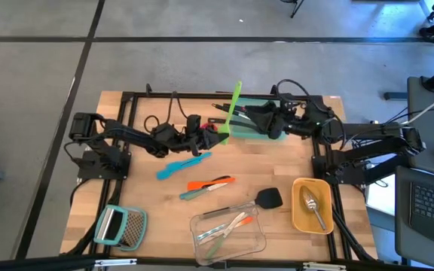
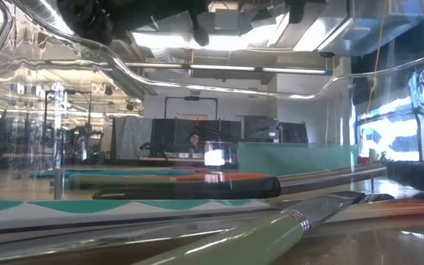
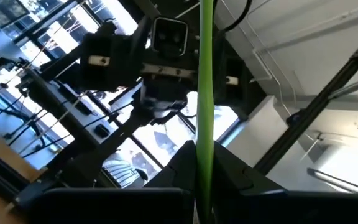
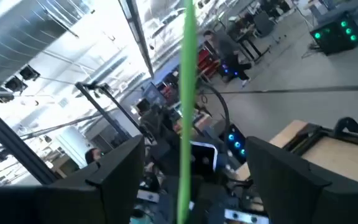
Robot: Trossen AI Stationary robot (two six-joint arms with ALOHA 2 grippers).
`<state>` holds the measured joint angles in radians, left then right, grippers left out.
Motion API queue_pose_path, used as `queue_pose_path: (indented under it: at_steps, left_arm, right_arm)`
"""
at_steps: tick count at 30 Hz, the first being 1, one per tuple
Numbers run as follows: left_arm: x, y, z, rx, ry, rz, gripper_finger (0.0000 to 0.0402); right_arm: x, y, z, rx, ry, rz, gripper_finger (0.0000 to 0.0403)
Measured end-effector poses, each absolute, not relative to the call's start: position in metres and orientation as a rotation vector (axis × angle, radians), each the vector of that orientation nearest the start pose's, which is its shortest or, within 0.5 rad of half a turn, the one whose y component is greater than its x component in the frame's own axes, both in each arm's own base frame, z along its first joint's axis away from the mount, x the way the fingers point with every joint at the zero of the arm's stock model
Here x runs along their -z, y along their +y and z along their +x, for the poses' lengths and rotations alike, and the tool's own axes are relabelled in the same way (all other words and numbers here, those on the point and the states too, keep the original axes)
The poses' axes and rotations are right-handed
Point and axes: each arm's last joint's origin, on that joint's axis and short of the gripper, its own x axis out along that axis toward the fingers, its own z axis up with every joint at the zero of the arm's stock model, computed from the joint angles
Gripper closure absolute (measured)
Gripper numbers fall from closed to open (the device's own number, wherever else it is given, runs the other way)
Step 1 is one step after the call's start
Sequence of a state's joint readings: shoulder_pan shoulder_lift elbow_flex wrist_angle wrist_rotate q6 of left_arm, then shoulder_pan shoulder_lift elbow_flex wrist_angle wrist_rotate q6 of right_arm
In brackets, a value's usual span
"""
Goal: Pick & Place Kitchen Items
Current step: Put the green spatula into the green bin
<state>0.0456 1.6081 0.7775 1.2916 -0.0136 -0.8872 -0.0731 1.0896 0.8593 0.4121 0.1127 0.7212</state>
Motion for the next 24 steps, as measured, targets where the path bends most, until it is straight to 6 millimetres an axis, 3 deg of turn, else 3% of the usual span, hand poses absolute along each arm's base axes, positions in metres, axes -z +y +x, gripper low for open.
queue_pose_path:
  at_steps: [10,16,20,24]
  left_arm:
    - [-0.277,0.022,0.338,0.143,-0.345,-0.839,0.0387]
    - [-0.278,0.023,0.338,0.160,-0.344,-0.839,0.0387]
    - [-0.277,0.023,0.338,0.159,-0.336,-0.840,0.0387]
    - [-0.275,0.023,0.339,0.153,-0.309,-0.843,0.0387]
  right_arm:
    - [-0.345,-0.021,0.271,0.031,-0.263,0.750,0.0123]
    - [-0.344,-0.024,0.274,0.046,-0.298,0.829,0.0126]
    - [-0.346,-0.026,0.273,0.067,-0.322,0.869,0.0164]
    - [-0.350,-0.027,0.275,0.069,-0.307,0.892,0.0241]
